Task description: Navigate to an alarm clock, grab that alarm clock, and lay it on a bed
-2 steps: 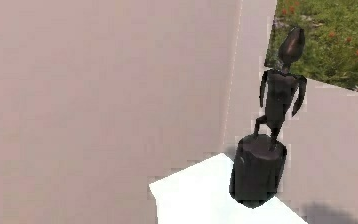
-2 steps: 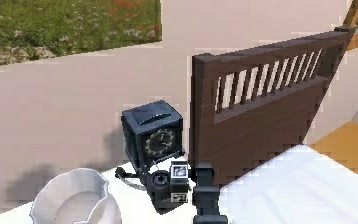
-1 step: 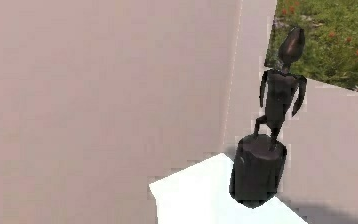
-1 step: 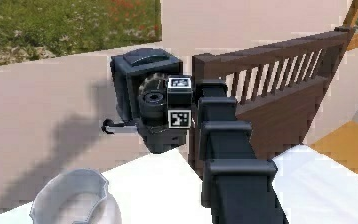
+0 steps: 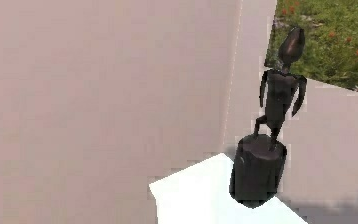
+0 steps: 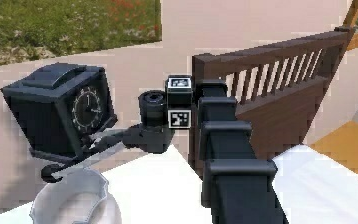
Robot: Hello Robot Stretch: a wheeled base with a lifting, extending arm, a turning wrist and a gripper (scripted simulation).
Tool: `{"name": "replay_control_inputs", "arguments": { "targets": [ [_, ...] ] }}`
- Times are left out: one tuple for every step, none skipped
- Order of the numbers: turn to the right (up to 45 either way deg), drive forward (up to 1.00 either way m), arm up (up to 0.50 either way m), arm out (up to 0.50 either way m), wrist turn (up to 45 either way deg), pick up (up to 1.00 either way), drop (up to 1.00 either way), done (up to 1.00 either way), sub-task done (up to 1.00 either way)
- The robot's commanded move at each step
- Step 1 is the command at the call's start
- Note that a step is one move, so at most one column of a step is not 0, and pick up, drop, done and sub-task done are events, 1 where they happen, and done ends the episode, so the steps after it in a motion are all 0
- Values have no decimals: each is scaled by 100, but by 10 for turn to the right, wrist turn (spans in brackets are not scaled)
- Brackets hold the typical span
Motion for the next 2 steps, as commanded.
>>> {"name": "replay_control_inputs", "arguments": {
  "targets": [
    [0,0,0,0,-450,0,0,0,0],
    [0,0,0,0,-90,0,0,0,0]
  ]
}}
